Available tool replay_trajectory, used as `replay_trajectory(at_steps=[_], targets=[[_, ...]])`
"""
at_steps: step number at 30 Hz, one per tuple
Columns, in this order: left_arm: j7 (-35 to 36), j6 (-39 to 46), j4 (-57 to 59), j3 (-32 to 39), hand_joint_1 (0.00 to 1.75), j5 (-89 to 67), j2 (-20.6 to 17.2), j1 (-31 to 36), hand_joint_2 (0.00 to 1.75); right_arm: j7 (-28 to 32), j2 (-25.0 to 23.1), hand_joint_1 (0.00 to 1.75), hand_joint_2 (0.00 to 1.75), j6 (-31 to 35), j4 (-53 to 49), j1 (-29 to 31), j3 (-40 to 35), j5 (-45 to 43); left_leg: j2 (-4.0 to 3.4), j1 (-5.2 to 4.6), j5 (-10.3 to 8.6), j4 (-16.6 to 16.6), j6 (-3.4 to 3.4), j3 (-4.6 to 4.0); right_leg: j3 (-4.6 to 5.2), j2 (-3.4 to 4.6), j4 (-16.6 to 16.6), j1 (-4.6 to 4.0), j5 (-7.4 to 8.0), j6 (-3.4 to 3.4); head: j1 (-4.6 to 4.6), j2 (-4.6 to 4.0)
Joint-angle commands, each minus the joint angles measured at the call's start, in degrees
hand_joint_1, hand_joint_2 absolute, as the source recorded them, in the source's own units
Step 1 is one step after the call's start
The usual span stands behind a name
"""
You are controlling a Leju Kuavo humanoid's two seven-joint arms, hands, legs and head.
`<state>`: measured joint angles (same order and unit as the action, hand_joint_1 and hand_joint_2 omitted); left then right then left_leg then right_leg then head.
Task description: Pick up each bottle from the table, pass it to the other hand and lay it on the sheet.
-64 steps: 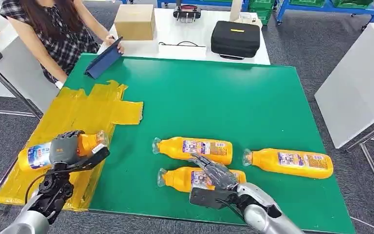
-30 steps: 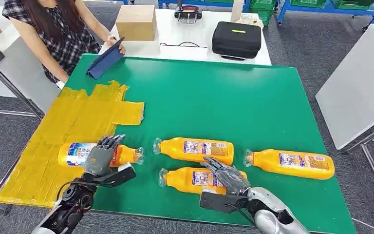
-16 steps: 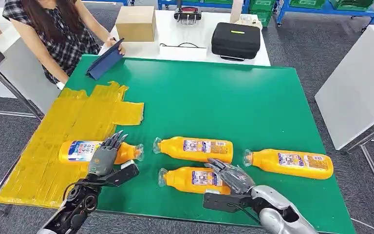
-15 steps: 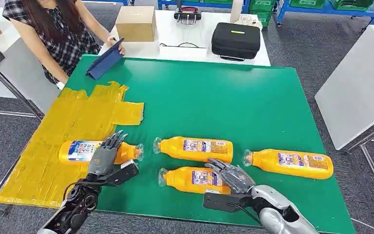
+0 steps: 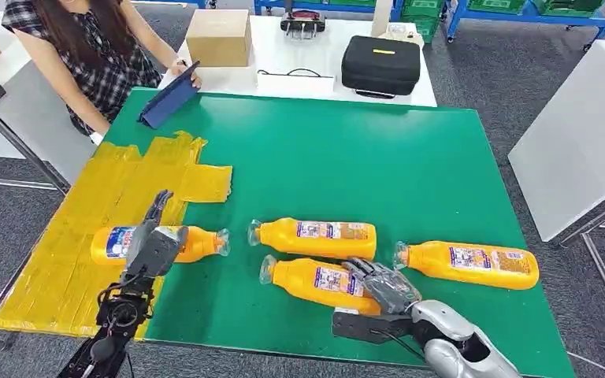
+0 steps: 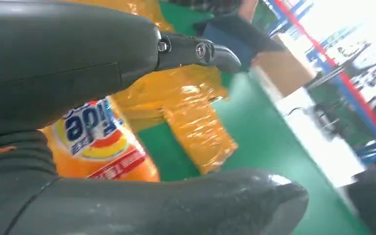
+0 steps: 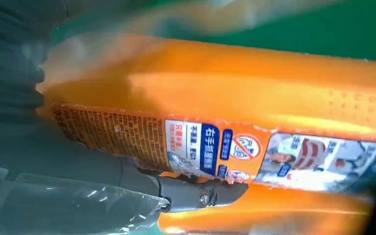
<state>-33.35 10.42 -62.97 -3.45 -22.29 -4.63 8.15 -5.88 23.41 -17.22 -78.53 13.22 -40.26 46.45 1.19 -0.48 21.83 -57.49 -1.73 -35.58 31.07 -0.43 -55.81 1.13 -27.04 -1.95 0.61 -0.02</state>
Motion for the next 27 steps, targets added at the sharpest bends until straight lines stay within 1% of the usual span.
replay_trajectory(at_steps=[1,2,5,8,11,13,16,27], targets=[[-0.9,-1.2,-7.1,3.1,0.0,4.5,2.0,-0.2,0.0,-1.7,4.9,1.69,1.75,-6.5,4.0,-5.3,-5.8,1.3,0.28,0.13,0.04,0.1,0.09,0.07,-0.27,-0.33,0.3,-0.13,-0.07,0.09,0.02,0.0],[-0.8,-1.4,-7.9,3.4,0.0,6.1,2.2,-0.3,0.0,-1.4,5.9,1.75,1.75,-7.1,3.7,-5.6,-6.4,1.6,0.25,0.13,0.06,0.0,0.03,0.1,-0.26,-0.28,0.2,-0.12,-0.07,0.07,0.02,0.0],[-0.7,-1.2,-8.8,3.4,0.0,7.1,1.9,-0.9,0.0,-1.3,6.7,1.75,1.75,-7.2,3.2,-5.9,-6.7,1.8,0.29,0.16,0.1,0.1,-0.01,0.2,-0.42,-0.33,0.4,-0.14,-0.12,0.12,0.0,0.0],[-0.6,-0.8,-9.3,3.1,0.0,7.3,1.8,-1.4,0.0,-1.2,6.5,1.75,1.75,-7.1,3.1,-6.1,-6.5,1.8,0.19,0.14,0.15,0.1,-0.08,0.3,-0.5,-0.21,0.4,-0.12,-0.12,0.15,0.0,0.0],[-0.6,-0.8,-9.4,3.1,0.0,7.4,1.9,-1.5,0.0,-1.2,6.4,1.75,1.75,-7.1,3.0,-6.0,-6.6,1.8,0.21,0.1,0.15,0.1,-0.08,0.33,-0.5,-0.22,0.4,-0.07,-0.14,0.16,0.02,0.0],[-0.6,-0.8,-9.4,3.1,0.0,7.4,1.9,-1.5,0.0,-1.2,6.4,1.75,1.75,-7.1,3.0,-6.0,-6.6,1.8,0.31,0.16,0.1,0.2,-0.02,0.28,-0.53,-0.36,0.6,-0.11,-0.12,0.21,0.0,0.0],[-0.6,-0.8,-9.4,3.1,0.0,7.4,1.9,-1.5,0.0,-1.2,6.4,1.75,1.75,-7.1,3.0,-6.0,-6.6,1.8,0.2,0.11,0.16,0.1,-0.1,0.39,-0.62,-0.21,0.5,-0.07,-0.14,0.15,0.02,0.0],[-0.6,-0.8,-9.4,3.2,0.0,7.7,2.0,-1.4,0.0,-1.3,6.3,1.75,1.75,-7.1,3.0,-6.0,-6.5,1.8,0.27,0.14,0.19,0.1,-0.08,0.37,-0.66,-0.3,0.6,-0.12,-0.11,0.16,0.02,0.0]])
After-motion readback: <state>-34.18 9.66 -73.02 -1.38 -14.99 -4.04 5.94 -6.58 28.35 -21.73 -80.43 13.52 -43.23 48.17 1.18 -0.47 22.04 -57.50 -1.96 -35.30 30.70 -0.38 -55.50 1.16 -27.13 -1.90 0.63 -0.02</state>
